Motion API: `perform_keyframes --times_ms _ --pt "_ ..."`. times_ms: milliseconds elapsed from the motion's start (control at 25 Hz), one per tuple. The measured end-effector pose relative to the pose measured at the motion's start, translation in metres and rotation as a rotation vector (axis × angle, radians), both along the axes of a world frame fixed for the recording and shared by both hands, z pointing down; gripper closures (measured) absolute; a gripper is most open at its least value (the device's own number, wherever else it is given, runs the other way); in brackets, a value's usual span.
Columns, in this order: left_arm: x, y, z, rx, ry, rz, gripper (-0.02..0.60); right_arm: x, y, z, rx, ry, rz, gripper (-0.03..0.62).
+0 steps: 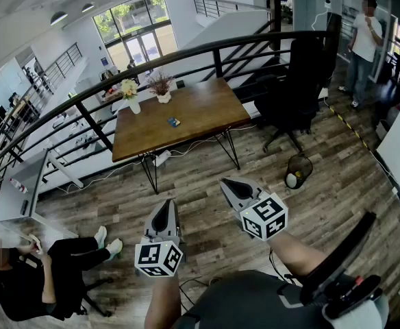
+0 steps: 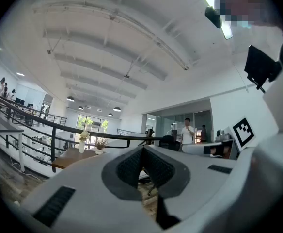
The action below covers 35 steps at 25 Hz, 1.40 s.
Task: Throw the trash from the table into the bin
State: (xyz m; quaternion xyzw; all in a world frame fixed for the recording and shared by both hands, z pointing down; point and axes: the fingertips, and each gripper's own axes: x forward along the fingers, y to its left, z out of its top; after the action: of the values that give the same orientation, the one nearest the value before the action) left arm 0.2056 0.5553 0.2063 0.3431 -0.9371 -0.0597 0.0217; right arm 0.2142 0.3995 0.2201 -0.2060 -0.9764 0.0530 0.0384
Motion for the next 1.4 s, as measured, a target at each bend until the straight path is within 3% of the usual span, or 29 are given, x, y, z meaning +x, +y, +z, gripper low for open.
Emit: perform_keyframes --times_ms 720,1400 --pt "-0.011 0.031 0.008 -0.012 0.007 -0.004 0.571 -0.013 0.024 0.005 0.007 -0.007 0.037 0.582" --pt "-0.063 0.077 0.020 0.017 0.029 0.027 0.571 -0.062 0.074 0.011 -0.010 0.001 0.084 0.582"
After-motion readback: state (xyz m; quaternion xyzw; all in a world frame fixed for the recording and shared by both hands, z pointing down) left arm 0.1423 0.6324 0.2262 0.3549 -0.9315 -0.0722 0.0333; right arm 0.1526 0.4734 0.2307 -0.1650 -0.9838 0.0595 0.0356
